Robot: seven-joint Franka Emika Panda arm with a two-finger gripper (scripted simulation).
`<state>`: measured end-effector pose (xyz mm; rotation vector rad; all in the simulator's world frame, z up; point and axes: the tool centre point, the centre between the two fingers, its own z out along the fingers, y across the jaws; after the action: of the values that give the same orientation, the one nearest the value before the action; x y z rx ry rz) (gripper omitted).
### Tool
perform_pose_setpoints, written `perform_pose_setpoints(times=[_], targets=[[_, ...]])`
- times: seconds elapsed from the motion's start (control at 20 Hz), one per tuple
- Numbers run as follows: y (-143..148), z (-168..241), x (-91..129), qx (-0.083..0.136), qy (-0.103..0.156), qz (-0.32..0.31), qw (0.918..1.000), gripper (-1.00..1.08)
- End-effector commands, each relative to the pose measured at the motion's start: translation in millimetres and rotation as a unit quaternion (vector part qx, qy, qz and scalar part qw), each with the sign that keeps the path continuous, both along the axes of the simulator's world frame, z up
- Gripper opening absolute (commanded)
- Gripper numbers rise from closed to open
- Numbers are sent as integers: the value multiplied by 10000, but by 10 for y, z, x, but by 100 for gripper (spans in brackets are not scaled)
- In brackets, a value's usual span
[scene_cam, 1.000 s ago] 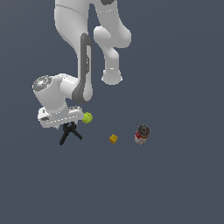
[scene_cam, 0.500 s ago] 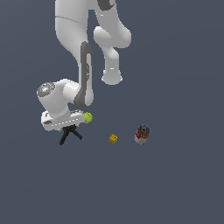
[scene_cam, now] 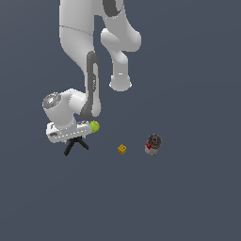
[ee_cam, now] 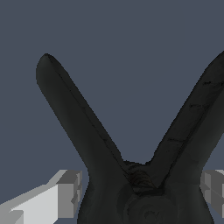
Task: Pick up a designated object from a clutter of objects.
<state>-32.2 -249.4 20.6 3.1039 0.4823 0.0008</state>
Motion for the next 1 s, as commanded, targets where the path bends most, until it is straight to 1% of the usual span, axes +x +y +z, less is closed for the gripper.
perform_pose_setpoints(times=[0.0, 0.55, 0.95], targets=[[6, -15, 2, 2, 3, 5, 10000, -100], [6, 37, -5, -1, -1, 1, 10000, -100], [53, 335, -56, -1, -1, 1, 10000, -100]])
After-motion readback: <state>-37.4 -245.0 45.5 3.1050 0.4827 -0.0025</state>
